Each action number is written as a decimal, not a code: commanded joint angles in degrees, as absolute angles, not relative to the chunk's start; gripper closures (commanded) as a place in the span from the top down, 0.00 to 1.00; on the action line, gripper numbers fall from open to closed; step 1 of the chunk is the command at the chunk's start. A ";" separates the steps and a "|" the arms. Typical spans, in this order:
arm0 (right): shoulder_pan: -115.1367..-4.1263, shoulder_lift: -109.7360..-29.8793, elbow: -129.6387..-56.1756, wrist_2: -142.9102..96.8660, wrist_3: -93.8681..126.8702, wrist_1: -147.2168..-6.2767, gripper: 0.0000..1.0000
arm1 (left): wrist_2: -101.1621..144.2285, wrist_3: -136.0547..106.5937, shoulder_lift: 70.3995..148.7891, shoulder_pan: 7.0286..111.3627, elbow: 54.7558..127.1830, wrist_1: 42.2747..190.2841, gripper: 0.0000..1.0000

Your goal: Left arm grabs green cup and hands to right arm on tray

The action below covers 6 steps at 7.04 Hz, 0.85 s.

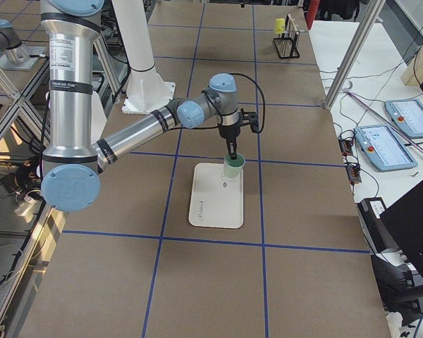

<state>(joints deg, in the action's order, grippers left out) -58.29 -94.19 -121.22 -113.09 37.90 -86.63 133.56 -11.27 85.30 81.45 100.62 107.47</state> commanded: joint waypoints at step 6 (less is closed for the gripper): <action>-52.48 -99.84 -113.91 -112.41 41.66 -69.70 0.00 | 132.72 -7.39 74.10 85.96 100.36 95.72 1.00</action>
